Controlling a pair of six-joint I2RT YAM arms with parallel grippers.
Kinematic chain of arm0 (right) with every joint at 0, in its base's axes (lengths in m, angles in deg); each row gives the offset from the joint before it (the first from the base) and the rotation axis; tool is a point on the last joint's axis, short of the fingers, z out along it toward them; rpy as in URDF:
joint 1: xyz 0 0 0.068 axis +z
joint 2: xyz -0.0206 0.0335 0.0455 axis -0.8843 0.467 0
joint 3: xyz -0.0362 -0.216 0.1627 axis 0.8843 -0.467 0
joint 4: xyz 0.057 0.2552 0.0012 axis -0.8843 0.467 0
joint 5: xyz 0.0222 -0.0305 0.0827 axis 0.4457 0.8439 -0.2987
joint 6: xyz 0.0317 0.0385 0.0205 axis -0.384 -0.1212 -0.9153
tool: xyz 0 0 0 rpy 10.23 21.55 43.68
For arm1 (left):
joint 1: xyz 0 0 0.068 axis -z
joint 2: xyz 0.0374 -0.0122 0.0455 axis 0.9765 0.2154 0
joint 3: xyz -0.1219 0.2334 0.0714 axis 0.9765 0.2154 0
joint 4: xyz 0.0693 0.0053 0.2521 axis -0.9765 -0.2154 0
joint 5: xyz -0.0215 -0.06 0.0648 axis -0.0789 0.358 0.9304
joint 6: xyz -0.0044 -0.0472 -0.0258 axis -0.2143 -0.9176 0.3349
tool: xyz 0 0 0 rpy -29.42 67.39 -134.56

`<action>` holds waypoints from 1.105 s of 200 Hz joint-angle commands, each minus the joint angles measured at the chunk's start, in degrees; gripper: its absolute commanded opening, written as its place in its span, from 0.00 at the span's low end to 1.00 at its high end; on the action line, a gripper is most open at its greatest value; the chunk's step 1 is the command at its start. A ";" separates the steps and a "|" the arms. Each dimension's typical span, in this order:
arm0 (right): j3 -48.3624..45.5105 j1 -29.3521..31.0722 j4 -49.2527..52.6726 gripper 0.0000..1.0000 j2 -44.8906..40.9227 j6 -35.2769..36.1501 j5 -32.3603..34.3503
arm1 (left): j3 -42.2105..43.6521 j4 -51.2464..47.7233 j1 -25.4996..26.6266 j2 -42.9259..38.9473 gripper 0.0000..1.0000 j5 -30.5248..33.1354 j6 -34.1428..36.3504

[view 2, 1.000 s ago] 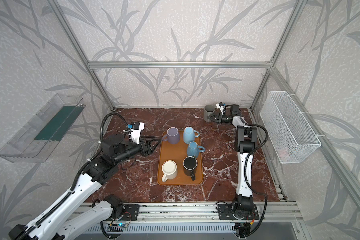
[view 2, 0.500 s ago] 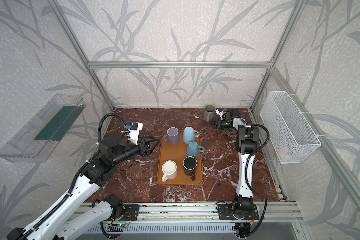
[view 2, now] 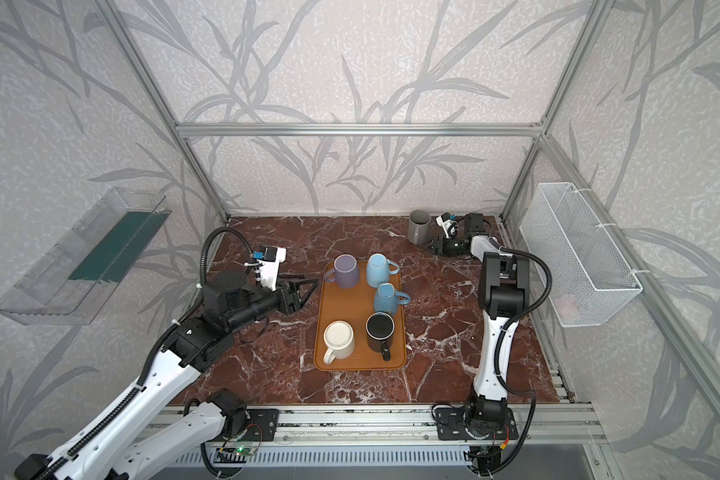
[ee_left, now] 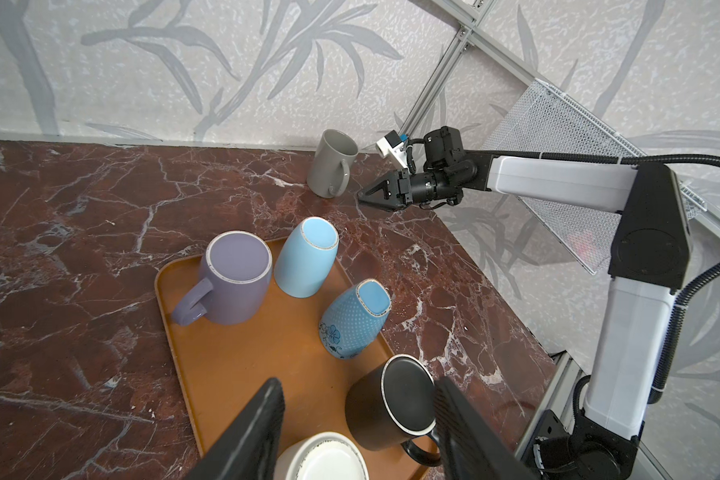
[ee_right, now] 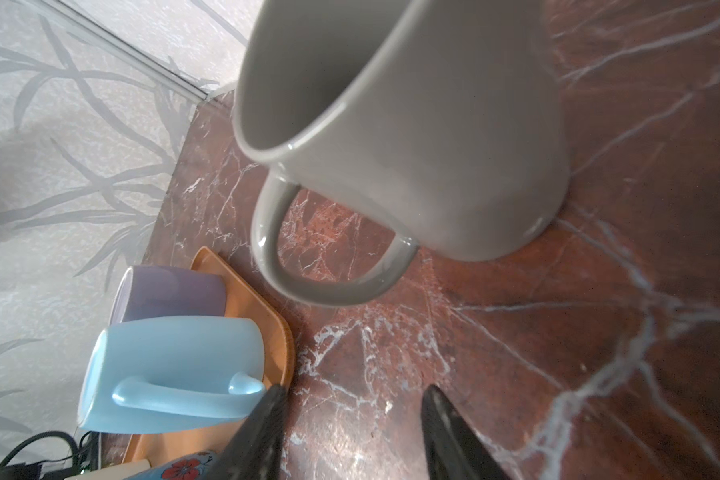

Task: Turn the mug right side up
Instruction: 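Open and withdraw the right gripper while the left moves over the white mug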

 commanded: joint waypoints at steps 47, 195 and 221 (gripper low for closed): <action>-14.27 2.95 -8.67 0.53 -15.09 -6.06 19.62 | -1.44 -5.18 -0.22 0.44 0.60 7.06 0.60; -34.77 18.77 1.94 0.53 -53.56 -11.17 29.69 | 3.01 -12.90 -0.13 4.75 0.56 3.99 -7.81; -35.35 21.48 4.52 0.53 -56.07 -10.35 32.39 | 4.45 -16.64 0.50 5.18 0.52 2.98 -10.46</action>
